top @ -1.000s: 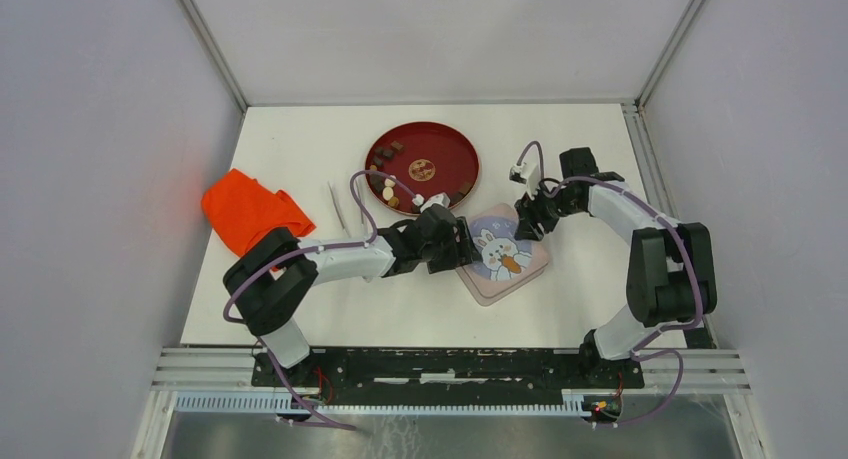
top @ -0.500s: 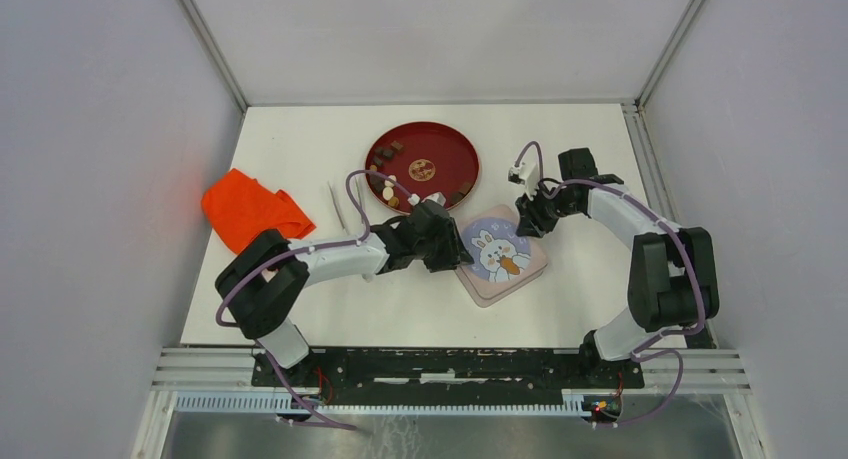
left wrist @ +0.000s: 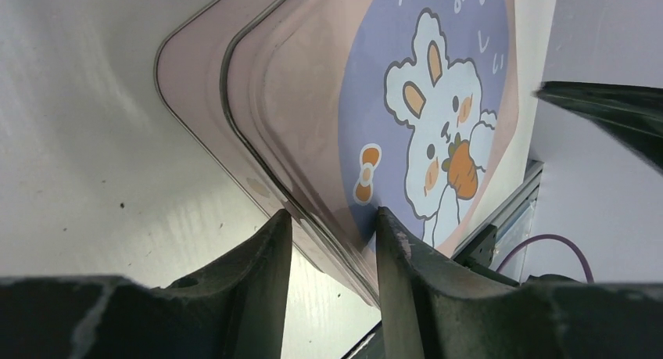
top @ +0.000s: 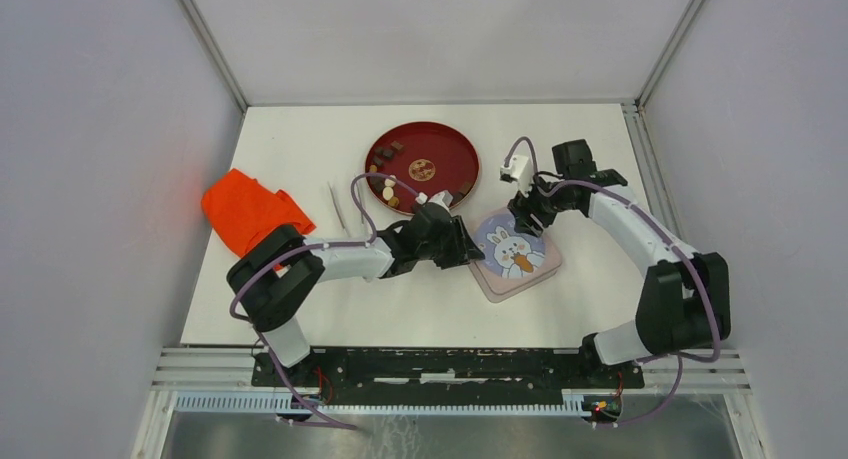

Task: Pack the chocolate
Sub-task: Close the box lid on the packing box.

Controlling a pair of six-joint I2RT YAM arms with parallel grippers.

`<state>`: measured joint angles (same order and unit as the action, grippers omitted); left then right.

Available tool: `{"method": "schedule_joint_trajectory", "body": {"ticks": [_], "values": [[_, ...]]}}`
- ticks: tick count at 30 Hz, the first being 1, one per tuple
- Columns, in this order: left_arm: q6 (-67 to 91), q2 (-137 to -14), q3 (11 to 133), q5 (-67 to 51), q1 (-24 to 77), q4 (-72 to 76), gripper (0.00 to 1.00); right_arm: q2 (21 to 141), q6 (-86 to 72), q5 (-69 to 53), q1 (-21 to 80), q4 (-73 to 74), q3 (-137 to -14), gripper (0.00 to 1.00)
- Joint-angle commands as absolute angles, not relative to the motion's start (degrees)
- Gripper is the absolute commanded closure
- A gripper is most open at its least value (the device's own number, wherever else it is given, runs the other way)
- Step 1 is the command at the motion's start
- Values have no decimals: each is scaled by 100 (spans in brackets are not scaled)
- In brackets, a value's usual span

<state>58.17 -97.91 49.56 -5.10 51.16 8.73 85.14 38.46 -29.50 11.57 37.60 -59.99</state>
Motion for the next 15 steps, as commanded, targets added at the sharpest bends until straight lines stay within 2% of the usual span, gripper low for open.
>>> {"method": "schedule_joint_trajectory", "body": {"ticks": [1, 3, 6, 8, 10, 15], "values": [[5489, -10356, 4629, -101, 5177, -18, 71, 7838, 4227, -3002, 1265, 3817, -6484, 36], [5477, -10390, 4661, -114, 5169, -18, 71, 7649, 4698, -3590, 1274, 4013, -6448, 39], [5459, -10446, 4729, -146, 5169, -30, 72, 7429, 5612, -4541, 1454, 4612, -6239, 60], [5441, -10492, 4761, -172, 5168, -39, 72, 7306, 5969, -4644, 1617, 4811, -5989, 66], [5440, -10523, 4785, -192, 5168, -42, 73, 7279, 6137, -4391, 1795, 4857, -5617, 72], [5440, -10537, 4777, -226, 5169, -40, 77, 7782, 6186, -3096, 2498, 4453, -4198, 79]]}}
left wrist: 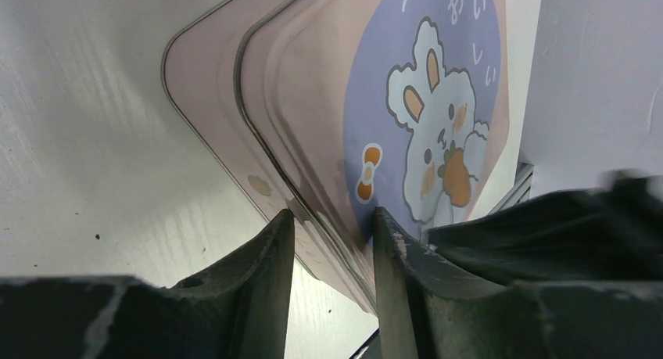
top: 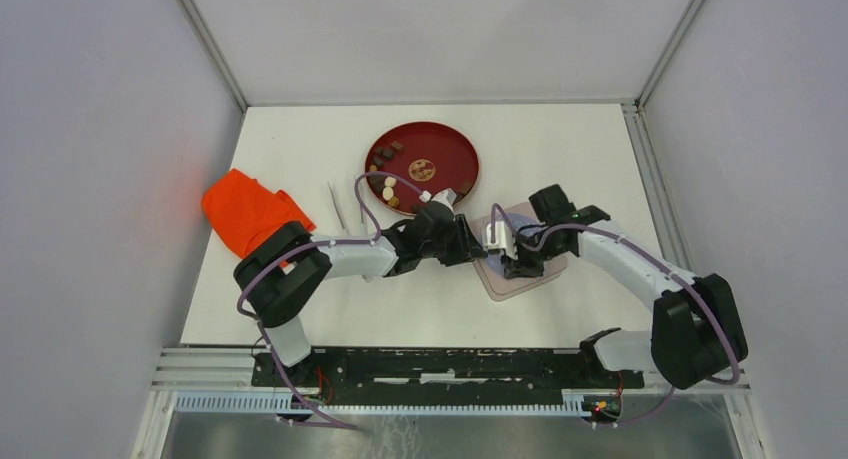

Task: Pack the chocolate
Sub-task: Close the box lid on the packing box, then reset both arms

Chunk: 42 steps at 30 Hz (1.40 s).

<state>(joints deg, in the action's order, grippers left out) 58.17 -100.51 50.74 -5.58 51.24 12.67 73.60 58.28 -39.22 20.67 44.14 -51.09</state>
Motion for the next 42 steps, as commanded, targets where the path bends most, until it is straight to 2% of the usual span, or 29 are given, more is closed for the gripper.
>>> {"method": "schedule_joint_trajectory", "body": {"ticks": [1, 6, 12, 18, 27, 32, 36, 42], "values": [[5440, -10537, 4773, -231, 5163, -26, 77, 7903, 6094, -2932, 2669, 4288, -3975, 80], [5447, -10598, 4777, -266, 5169, -18, 82, 7963, 5661, -2691, 2832, 3987, -3992, 81], [5385, -10521, 4781, -207, 5159, -89, 85, 7553, 5312, -3338, 2402, 4345, -5556, 75], [5336, -10457, 4743, -181, 5140, -120, 86, 7882, 4112, -2295, 2100, 3320, -6312, 75], [5223, -10389, 4711, -237, 5111, -78, 86, 9148, 3970, -986, 2071, 2944, -5399, 76], [5188, -10410, 4701, -279, 5102, -40, 87, 8840, 4024, -1683, 1646, 3328, -5857, 76], [5108, -10375, 4747, -325, 5067, -71, 87, 8563, 4117, -1680, 1297, 3472, -6290, 75], [4959, -10191, 4886, -351, 5018, -178, 86, 9407, 4177, -1545, 1268, 3423, -5697, 75]]}}
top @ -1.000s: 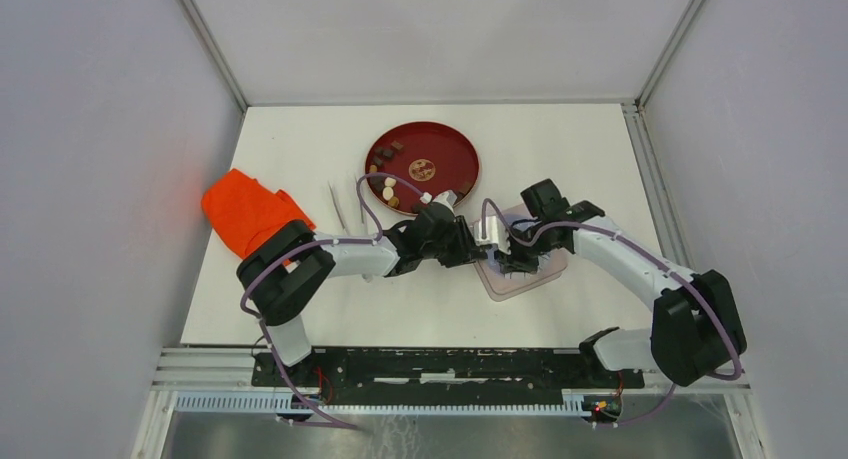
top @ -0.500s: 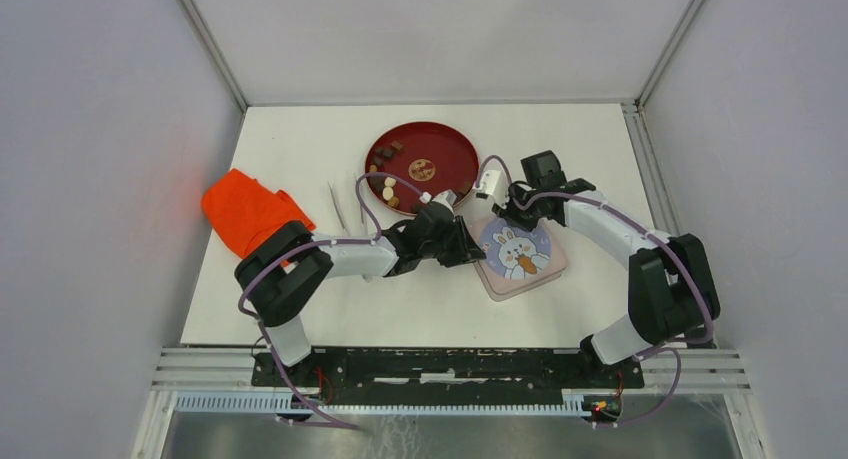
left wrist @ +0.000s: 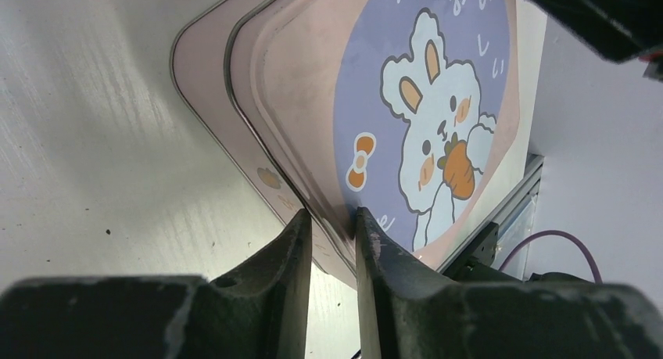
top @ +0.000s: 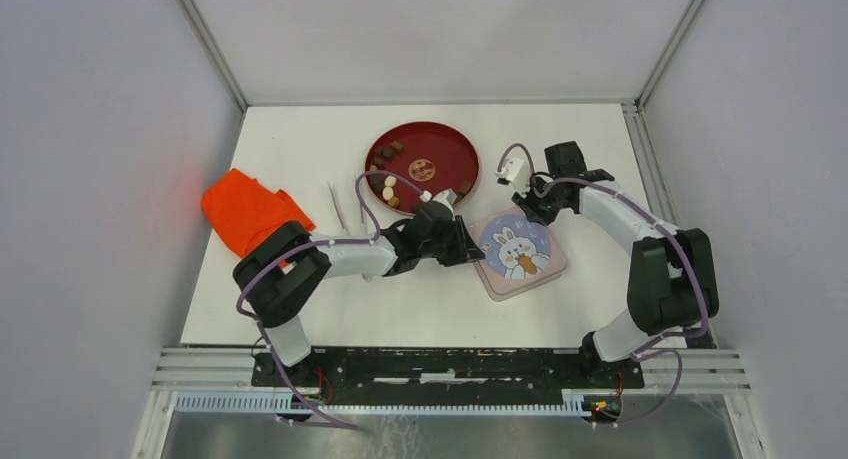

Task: Pack the chocolate
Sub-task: Reset both arms

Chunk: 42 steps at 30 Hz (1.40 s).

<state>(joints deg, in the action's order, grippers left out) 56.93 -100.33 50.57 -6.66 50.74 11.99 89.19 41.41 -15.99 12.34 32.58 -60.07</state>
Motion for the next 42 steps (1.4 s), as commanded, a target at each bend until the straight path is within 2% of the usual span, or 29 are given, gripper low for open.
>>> {"method": "schedule_joint_trajectory", "body": {"ticks": [1, 5, 9, 11, 14, 17, 19, 21, 22, 25, 30, 42], "values": [[4923, -10141, 4928, -355, 5014, -218, 85, 9404, 4152, -1614, 1243, 3349, -5596, 74], [4663, -9869, 5233, -249, 4965, -608, 79, 8902, 4135, -1905, 1059, 3548, -5948, 72], [4166, -9214, 5892, -19, 4917, -1305, 51, 8251, 4232, -2312, 812, 4236, -7288, 67], [3887, -8834, 6265, 127, 4914, -1590, 43, 7997, 4271, -2550, 755, 4502, -7852, 61], [3438, -8169, 6566, 51, 4917, -1780, 42, 7600, 4240, -2806, 708, 4632, -8306, 46], [2806, -7146, 6433, -241, 4920, -1516, 40, 7078, 3858, -2963, 669, 4451, -8415, 20], [2527, -6304, 6302, -169, 4919, -1395, 24, 6732, 3281, -2842, 653, 4116, -8412, 3], [2333, -5598, 6358, -24, 4909, -1436, 3, 6321, 2486, -2408, 649, 3558, -8306, 2], [2231, -5243, 6452, 52, 4910, -1497, 1, 6071, 2134, -2226, 650, 3221, -8230, 2], [2127, -4948, 7051, 235, 4904, -1953, 0, 5418, 1543, -1758, 646, 2474, -8001, 2], [2119, -5109, 8022, 116, 4909, -2802, 0, 5349, 1120, -1507, 519, 2834, -8754, 2], [2553, -4880, 8160, 26, 4909, -2852, 0, 5439, 442, -2043, 500, 3057, -9106, 2]]}}
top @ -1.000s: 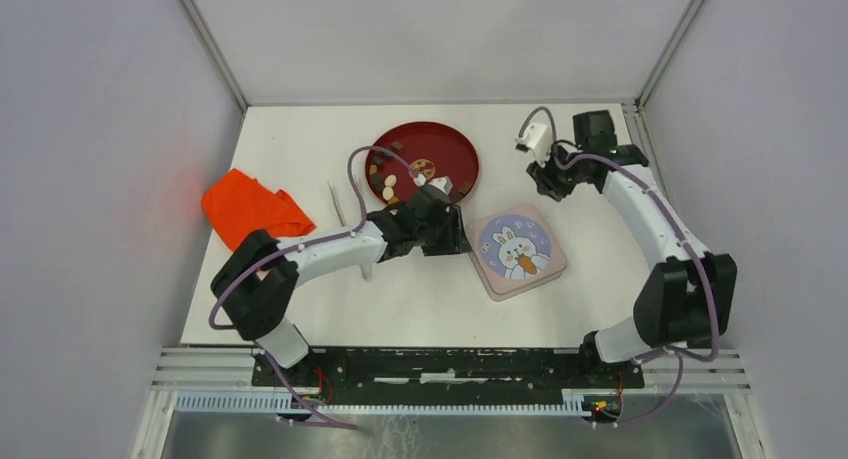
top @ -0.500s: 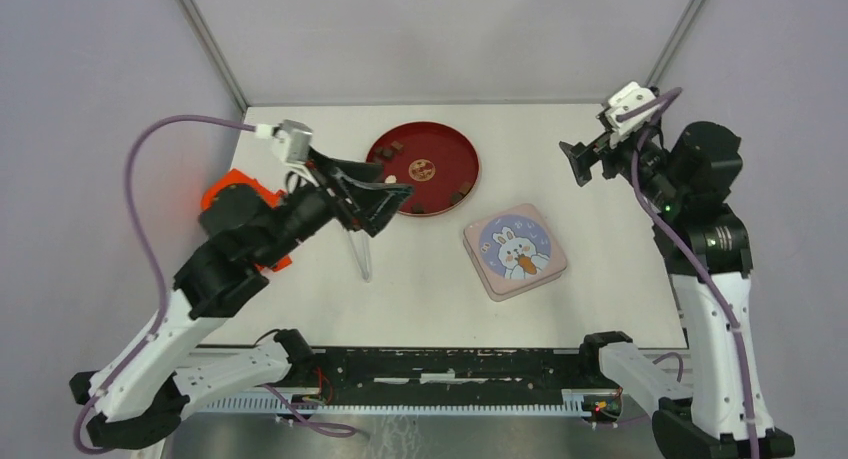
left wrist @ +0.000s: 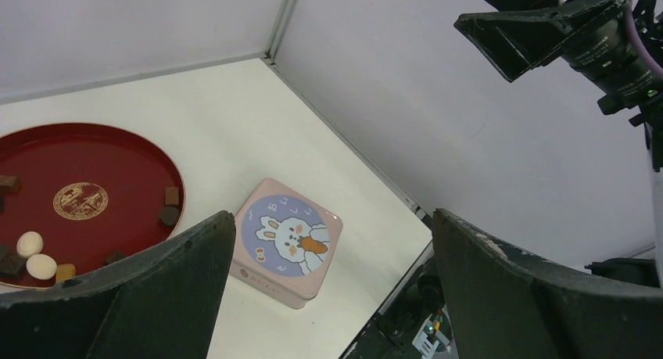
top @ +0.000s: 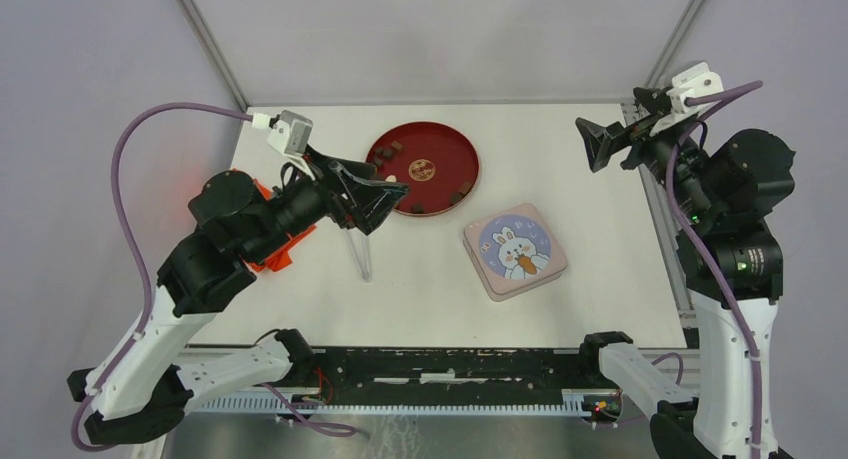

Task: Pack the chocolate
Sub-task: Reset both arms

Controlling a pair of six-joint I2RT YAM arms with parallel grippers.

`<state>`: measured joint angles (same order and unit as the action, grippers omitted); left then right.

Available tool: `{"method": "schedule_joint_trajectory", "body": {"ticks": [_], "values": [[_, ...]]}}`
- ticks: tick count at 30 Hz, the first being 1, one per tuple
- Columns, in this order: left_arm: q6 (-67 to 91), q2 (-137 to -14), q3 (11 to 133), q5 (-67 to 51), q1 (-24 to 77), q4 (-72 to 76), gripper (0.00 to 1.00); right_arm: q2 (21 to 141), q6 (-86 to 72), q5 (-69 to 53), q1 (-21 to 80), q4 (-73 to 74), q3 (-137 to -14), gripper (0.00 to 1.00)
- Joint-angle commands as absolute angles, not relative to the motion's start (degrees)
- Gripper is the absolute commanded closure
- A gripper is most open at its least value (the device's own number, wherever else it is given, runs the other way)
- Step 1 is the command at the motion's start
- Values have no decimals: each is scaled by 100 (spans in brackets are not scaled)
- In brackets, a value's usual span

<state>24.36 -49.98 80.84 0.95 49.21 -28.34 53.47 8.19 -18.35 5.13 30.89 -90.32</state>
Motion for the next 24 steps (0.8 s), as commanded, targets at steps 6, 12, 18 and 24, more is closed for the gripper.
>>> {"method": "schedule_joint_trajectory", "body": {"ticks": [6, 12, 18, 24], "values": [[2541, -4793, 8121, 94, 4907, -2876, 0, 5379, 428, -2192, 498, 2943, -8812, 2], [2529, -4778, 8109, 191, 4908, -2896, 0, 5426, 479, -2201, 463, 3007, -8900, 2], [2405, -4913, 8051, 276, 4900, -2818, 0, 5570, 527, -2158, 448, 3034, -9016, 2], [2188, -5203, 8195, 182, 4911, -2751, 0, 5679, 591, -2108, 444, 3083, -9120, 2]]}}
